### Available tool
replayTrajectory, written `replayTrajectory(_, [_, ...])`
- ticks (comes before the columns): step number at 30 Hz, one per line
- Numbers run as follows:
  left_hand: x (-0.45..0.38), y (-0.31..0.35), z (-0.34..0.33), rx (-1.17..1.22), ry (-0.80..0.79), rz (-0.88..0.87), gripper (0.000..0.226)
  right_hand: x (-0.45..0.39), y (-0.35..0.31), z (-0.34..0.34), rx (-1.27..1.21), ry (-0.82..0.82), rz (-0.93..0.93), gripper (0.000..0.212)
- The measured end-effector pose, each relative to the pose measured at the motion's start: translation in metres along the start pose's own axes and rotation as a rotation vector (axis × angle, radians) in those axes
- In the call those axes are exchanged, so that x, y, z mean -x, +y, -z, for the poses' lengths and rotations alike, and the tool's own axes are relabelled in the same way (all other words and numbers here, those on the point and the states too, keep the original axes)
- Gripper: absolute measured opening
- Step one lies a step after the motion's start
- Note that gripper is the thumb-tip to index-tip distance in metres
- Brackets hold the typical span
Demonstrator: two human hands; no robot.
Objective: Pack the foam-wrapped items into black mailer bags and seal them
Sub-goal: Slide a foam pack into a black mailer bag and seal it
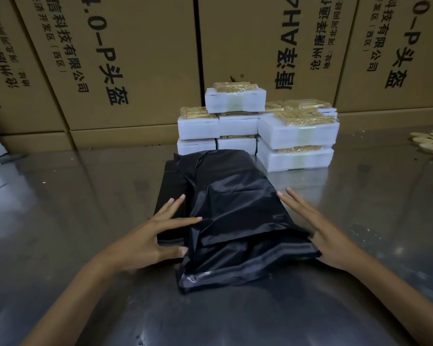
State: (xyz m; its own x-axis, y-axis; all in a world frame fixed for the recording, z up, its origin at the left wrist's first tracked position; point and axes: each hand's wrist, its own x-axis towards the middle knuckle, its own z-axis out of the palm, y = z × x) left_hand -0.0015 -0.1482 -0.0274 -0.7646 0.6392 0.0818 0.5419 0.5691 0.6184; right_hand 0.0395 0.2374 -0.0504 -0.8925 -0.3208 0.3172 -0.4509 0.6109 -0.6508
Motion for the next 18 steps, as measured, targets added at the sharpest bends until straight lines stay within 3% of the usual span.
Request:
replayTrajectory(4, [-0.001,-0.002,-0.001,-0.027,-0.1,0.033,0.081,-0.006,-0.014,0.0,-0.152,0.041,0.015,0.071])
replayTrajectory(7, [-0.005,0.001,-0.01,-0.119,-0.025,0.006,0.079,-0.014,-0.023,-0.003,-0.335,0.103,-0.021,0.045])
replayTrajectory(9, [-0.01,0.006,-0.016,-0.042,0.103,-0.044,0.064,-0.02,-0.031,-0.007,-0.458,0.175,-0.081,0.033])
replayTrajectory(12, [-0.017,0.021,-0.022,0.311,0.458,-0.038,0.028,-0.027,-0.044,-0.01,-0.444,0.239,-0.102,0.031])
replayTrajectory(15, [-0.025,0.037,-0.015,0.495,0.738,-0.041,0.02,-0.035,-0.048,-0.01,-0.453,0.346,-0.168,0.019])
replayTrajectory(18, [-0.027,0.048,-0.005,0.487,0.822,-0.086,0.017,-0.044,-0.05,-0.009,-0.479,0.453,-0.17,0.019])
